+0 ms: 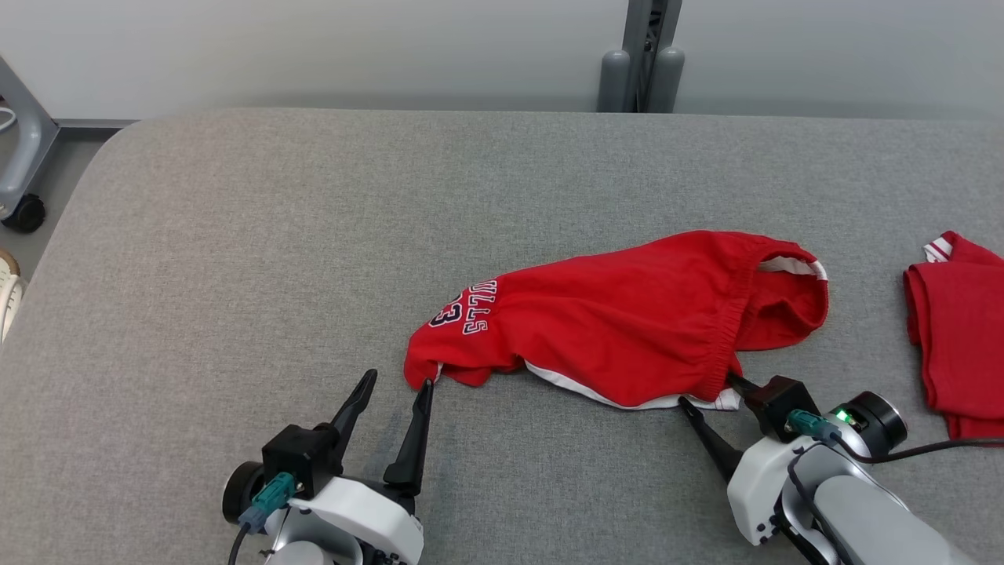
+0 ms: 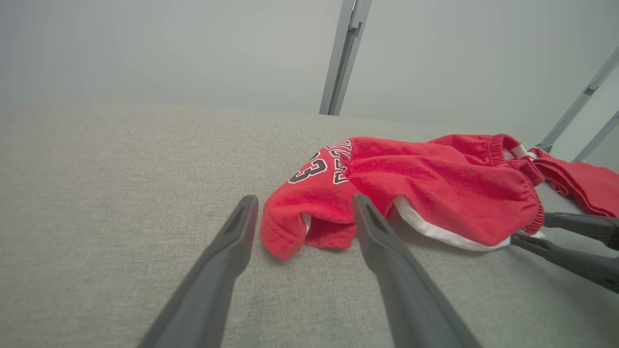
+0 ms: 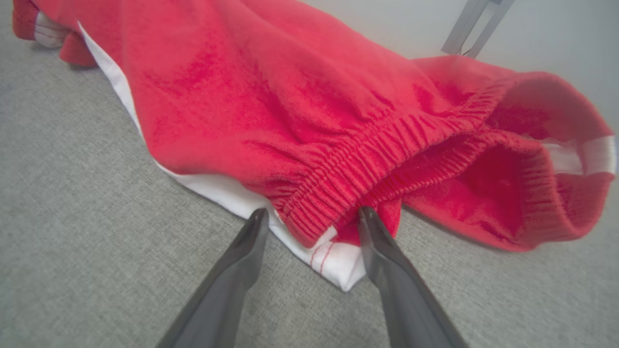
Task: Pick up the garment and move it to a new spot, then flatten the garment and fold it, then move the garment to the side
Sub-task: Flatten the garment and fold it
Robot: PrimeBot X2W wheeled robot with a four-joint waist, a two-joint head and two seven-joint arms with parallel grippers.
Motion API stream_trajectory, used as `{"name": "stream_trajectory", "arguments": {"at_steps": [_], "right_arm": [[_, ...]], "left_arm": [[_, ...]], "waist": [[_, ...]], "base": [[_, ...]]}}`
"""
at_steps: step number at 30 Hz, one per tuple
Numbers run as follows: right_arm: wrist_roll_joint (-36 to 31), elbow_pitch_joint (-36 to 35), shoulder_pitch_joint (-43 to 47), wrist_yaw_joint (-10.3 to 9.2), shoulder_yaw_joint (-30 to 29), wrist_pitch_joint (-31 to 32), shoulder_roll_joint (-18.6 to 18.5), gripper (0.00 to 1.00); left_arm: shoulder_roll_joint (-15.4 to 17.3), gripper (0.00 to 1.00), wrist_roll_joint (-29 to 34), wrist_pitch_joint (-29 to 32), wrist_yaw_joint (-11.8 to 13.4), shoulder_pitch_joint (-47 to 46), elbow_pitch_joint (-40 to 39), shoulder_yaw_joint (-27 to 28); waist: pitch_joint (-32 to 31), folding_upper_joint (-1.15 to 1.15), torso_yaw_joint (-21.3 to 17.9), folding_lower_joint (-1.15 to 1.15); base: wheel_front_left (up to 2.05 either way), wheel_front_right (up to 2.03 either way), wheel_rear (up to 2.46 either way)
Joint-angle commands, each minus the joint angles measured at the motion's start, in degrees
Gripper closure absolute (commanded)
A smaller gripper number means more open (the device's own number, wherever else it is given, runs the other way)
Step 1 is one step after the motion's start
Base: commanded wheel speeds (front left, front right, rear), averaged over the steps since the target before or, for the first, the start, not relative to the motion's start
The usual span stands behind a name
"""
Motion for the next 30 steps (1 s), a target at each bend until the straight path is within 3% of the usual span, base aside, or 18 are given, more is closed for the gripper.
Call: {"name": "stream_trajectory", "arguments": {"at_steps": [1, 2, 3, 4, 22, 26, 30], "right_arm": [[0.5, 0.4, -0.8, -0.01, 0.6, -0.7, -0.1, 0.38], [0.9, 0.8, -1.1, -0.01, 1.2, -0.8, -0.1, 0.6], [1.2, 1.1, -1.5, -0.01, 1.8, -0.8, -0.1, 0.96], [1.6, 1.2, -1.8, -0.01, 2.3, -1.0, -0.1, 1.0], [11.1, -6.8, -4.5, -0.01, 3.9, -1.2, -3.2, 1.0], [11.5, -7.8, -5.0, -0.01, 4.3, -0.7, -3.8, 1.0], [11.6, -8.9, -5.7, -0.01, 4.6, -0.3, -3.9, 1.0]], "left_arm": [[0.2, 0.0, -0.2, 0.0, 0.1, -1.1, -0.2, 0.0], [0.2, 0.0, -0.3, 0.0, 0.1, -1.1, -0.2, 0.0], [0.2, 0.0, -0.4, 0.0, 0.1, -1.1, -0.1, 0.0], [0.2, 0.0, -0.4, 0.0, 0.2, -1.1, 0.0, 0.0], [0.2, 0.0, -2.7, 0.0, -0.4, -1.7, 7.9, -2.7], [0.3, 0.0, -5.7, 0.0, 0.2, -3.1, 11.7, -4.1], [0.3, 0.0, -14.7, 0.0, 2.0, -6.3, 17.4, -6.3]], "waist": [[0.2, 0.0, 0.2, 0.0], [0.3, 0.0, 0.3, 0.0], [0.3, 0.0, 0.3, 0.0], [0.4, 0.0, 0.3, 0.0], [-1.9, 0.0, -3.4, 0.0], [-1.7, 0.0, -3.8, 0.0], [-1.2, 0.0, -4.3, 0.0]], "base": [[0.0, 0.0, 0.0], [0.0, 0.0, 0.0], [0.0, 0.0, 0.0], [0.0, 0.0, 0.0], [0.0, 0.0, 0.0], [0.0, 0.0, 0.0], [0.0, 0.0, 0.0]]}}
